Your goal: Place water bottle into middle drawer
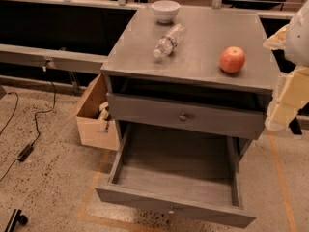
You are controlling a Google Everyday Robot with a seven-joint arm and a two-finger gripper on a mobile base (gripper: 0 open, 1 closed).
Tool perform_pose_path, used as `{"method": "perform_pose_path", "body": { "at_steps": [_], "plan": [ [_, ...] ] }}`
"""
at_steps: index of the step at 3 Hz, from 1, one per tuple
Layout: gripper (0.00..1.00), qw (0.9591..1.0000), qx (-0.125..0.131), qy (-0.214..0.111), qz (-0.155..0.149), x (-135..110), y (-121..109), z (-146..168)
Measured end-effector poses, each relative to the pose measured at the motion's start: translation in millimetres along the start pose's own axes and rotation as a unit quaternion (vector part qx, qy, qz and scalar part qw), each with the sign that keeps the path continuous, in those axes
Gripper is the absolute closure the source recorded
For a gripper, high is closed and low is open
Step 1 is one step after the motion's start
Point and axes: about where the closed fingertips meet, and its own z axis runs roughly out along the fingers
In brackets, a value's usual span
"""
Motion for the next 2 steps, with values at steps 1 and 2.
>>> {"method": "perform_pose_path", "body": {
  "at_steps": [1,2],
  "plan": [
    [0.0,1.0,0.0,0.0,0.0,0.0,0.0,0.0],
    [0.0,0.9968,0.028,0.029,-0.069,-6.9,-23.9,5.7]
  ]
}}
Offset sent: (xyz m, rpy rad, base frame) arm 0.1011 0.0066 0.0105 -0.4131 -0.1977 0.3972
